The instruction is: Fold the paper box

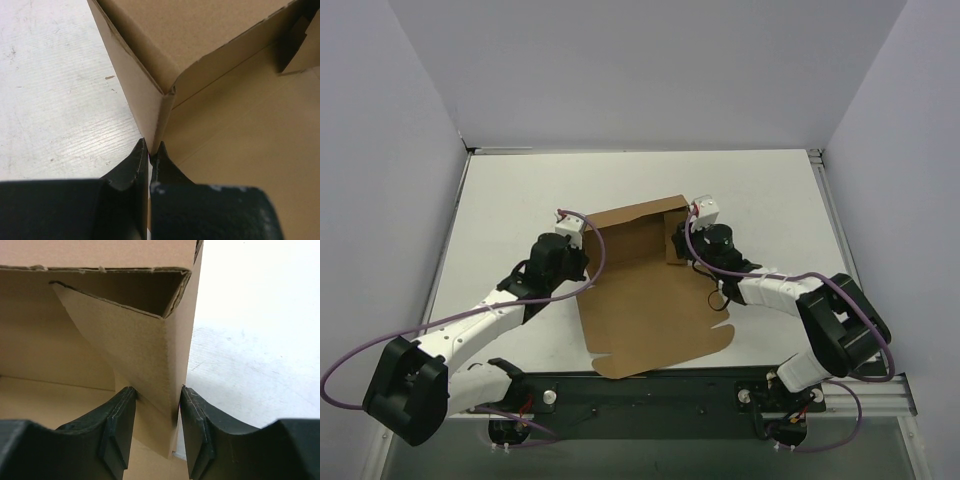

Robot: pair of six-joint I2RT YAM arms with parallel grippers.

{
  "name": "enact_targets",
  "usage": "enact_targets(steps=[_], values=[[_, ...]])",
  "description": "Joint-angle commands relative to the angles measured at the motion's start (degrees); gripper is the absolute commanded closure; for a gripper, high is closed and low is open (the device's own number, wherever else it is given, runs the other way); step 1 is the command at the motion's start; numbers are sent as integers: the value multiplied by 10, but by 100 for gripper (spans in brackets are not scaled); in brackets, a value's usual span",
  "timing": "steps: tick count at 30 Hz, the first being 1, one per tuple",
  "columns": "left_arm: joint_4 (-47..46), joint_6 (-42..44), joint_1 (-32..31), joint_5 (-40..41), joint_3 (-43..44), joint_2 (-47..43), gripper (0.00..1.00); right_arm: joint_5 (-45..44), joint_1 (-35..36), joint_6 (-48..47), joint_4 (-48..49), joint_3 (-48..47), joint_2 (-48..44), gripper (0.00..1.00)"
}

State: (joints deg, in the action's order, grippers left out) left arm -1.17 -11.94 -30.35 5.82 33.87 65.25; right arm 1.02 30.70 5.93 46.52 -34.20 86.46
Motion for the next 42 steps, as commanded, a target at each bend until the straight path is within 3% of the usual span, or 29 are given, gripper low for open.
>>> enact_targets(steps=[1,12,16,19,22,23,31,35,38,42], values=[[-31,-7,-21,-67,5,-22,100,-114,-4,-5,-22,-20,-8,82],[-66,-40,-21,-70,-6,-41,100,-240,3,27,-82,-28,-8,81],[-62,-40,-19,-68,-9,-29,100,-198,2,26,-86,-22,-25,73],[-34,-34,-16,-40,6,-20,100,-166,3,29,-120,-14,-66,57],[-14,-25,-4,-28,17,-18,100,-104,2,25,-180,-10,-127,35],[-11,-21,-1,-27,19,-19,100,-77,3,19,-220,-11,-144,33],[-9,-7,11,-28,14,-18,100,-61,-3,57,-483,-76,-326,22],[-19,-2,13,-38,16,-11,100,-45,-14,62,-595,-160,-316,21],[-23,0,13,-41,14,-16,100,23,-30,74,-647,-231,-279,22],[-32,0,13,-28,-2,-25,100,65,-33,100,-658,-269,-250,25]])
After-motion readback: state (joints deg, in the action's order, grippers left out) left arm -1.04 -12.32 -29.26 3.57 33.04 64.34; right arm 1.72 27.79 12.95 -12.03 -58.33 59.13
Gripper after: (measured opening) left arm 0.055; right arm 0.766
